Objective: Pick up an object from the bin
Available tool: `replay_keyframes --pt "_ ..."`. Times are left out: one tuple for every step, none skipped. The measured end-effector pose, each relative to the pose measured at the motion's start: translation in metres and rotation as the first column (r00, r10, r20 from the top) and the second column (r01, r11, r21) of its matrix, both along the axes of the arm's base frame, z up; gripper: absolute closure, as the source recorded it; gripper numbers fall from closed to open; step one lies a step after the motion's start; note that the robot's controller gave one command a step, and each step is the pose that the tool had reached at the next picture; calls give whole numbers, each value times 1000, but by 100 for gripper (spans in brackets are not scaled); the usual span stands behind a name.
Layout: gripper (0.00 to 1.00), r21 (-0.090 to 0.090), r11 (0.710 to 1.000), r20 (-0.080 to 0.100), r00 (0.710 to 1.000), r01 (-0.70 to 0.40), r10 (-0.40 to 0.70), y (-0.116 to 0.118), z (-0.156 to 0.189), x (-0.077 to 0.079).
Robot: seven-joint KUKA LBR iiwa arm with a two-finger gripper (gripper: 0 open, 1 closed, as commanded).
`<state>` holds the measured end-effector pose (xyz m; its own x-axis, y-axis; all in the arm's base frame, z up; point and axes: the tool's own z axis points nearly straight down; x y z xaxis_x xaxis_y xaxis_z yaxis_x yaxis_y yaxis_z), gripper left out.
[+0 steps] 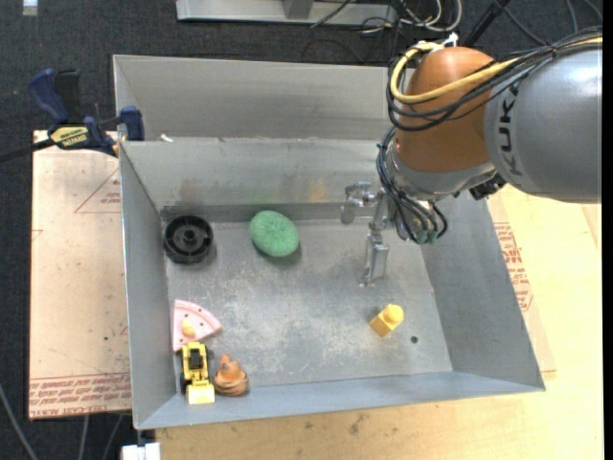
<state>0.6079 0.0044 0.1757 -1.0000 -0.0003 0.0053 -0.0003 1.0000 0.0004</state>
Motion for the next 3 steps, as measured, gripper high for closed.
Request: replay_keyframes --pt "0 0 1000 7 1000 0 0 0 5 1" --pt "0 0 1000 19 1000 -9 9 17 -32 27" --pt "0 -1 999 5 998 -55 55 62 -67 35"
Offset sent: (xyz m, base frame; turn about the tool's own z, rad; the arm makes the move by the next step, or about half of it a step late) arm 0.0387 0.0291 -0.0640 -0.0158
